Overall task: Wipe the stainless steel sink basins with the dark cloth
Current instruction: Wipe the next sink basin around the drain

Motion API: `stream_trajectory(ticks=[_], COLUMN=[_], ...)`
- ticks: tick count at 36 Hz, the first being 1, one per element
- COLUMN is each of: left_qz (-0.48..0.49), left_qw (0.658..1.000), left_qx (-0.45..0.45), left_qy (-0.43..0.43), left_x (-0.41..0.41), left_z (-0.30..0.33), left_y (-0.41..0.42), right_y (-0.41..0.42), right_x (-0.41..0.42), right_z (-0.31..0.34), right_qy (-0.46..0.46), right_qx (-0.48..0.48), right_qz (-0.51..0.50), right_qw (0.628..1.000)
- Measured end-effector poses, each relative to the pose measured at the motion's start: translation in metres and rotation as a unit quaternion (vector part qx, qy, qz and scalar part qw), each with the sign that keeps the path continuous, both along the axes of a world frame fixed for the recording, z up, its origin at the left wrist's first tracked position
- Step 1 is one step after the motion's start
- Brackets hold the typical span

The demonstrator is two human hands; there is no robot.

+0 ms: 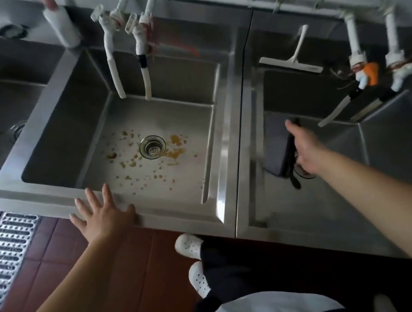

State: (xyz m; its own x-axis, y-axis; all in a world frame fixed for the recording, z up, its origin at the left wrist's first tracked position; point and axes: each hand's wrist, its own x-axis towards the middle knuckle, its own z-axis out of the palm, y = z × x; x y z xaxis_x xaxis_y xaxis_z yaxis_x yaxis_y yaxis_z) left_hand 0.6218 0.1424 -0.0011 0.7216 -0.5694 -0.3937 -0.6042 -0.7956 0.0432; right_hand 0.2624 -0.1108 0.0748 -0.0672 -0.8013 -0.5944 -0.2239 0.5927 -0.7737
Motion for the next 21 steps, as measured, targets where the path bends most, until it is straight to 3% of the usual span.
stream_trajectory(ticks=[4,7,10,13,21], left_qz=[-0.012,-0.033,-0.055,-0.065,-0.073], left_qw=[1.0,0.999,0.998,0.997,0.996], left_qx=[0.005,0.019,0.029,0.038,0.025], left_qy=[0.003,0.011,0.019,0.029,0.055], left_x=[0.028,0.047,0.06,0.072,0.081], left_z=[-0.002,-0.001,-0.005,-0.011,-0.013], left_y=[-0.003,-0.003,-0.006,-0.005,0.012], right_y=[-0.053,-0.089,-0.119,-0.12,-0.072], right_x=[0.053,0.094,0.126,0.148,0.151], right_z=[0.004,-0.004,-0.035,-0.073,-0.087], right_qy=[0.067,0.188,0.315,0.406,0.527], right_qx=[-0.121,-0.224,-0.223,-0.147,-0.173], right_qz=[0.018,0.108,0.247,0.385,0.451], right_qw=[0.99,0.95,0.889,0.816,0.699])
